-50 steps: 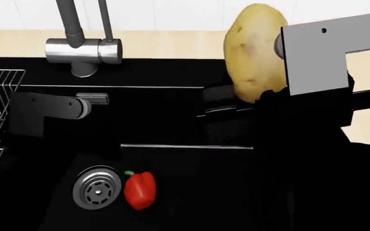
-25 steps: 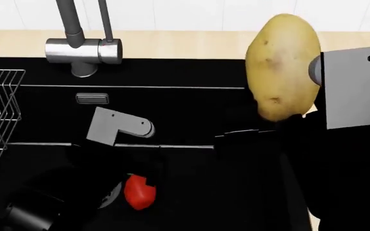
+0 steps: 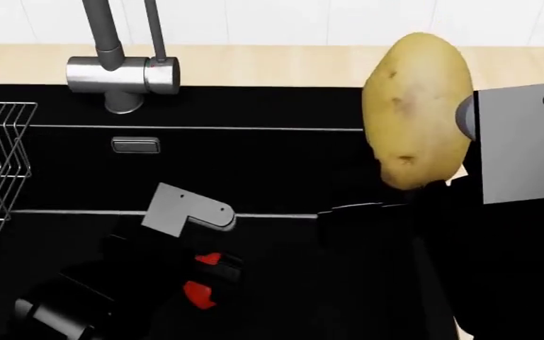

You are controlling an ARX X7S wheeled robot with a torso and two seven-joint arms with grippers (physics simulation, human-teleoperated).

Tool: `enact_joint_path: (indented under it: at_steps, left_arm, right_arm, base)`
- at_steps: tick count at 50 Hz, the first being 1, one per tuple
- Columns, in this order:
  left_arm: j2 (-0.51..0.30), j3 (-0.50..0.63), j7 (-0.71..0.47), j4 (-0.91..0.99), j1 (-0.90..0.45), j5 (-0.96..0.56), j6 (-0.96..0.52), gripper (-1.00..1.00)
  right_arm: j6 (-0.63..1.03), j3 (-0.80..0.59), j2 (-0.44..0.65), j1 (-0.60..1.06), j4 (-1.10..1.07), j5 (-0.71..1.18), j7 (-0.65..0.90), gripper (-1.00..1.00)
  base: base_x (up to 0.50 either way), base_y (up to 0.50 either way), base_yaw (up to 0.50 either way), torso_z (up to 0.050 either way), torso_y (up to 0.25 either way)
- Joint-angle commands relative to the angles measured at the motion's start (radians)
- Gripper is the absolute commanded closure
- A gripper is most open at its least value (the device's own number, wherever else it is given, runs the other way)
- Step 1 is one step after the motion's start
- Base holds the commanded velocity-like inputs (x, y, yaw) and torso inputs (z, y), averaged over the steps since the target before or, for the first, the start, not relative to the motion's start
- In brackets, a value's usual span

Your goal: Pick the vegetables from the sink and place them on the cutting board.

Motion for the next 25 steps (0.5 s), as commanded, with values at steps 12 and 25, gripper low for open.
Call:
enact_joint_path:
  at_steps: [12,25]
  left_arm:
    - [0.001,0.28,0.015,-0.048,0.0,-0.272,0.031,-1.0]
    - [0.001,0.312,0.054,-0.05,0.019,-0.307,0.007,-1.0]
  right_arm:
    - [-0.005,0.006,0.004,-0.021,0.001,-0.019,-0.019,1.0]
    - [-0.007,0.001,-0.004,-0.035,0.011,-0.028,-0.028,1.0]
  base:
    - [0.0,0.0,0.0,0.0,0.0]
    - [0.0,0.0,0.0,0.0,-0.002]
